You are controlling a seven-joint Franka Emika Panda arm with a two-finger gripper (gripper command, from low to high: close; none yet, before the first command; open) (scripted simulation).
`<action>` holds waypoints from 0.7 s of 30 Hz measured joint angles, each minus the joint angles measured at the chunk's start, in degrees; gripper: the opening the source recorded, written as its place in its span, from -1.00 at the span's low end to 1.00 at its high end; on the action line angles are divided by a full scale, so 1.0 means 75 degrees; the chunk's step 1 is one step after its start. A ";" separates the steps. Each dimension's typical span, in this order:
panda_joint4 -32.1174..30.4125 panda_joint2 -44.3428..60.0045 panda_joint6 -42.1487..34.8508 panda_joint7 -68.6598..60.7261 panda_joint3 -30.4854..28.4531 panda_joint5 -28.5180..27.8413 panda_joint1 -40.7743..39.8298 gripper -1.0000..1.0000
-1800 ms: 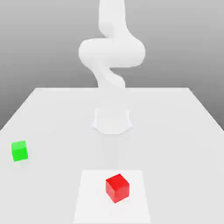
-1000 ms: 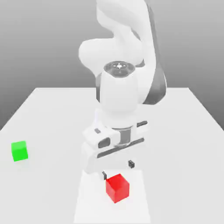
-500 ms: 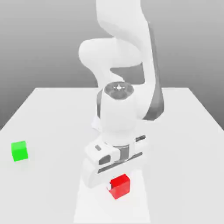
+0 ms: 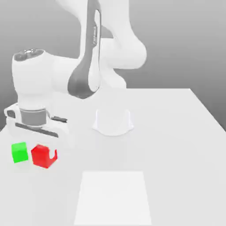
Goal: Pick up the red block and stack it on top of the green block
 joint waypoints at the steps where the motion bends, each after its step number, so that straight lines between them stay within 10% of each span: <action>1: -0.0005 -0.0044 -0.0037 0.0295 -0.0120 -0.0008 -0.0255 -1.00; 18: 0.0058 0.1363 0.1132 0.1041 -0.0397 0.1769 -0.1993 -1.00; 19: 0.0059 0.1474 0.1230 0.0956 -0.0326 0.1890 -0.2041 1.00; 21: 0.0059 0.1474 0.1230 0.0956 -0.0326 0.1890 -0.2040 1.00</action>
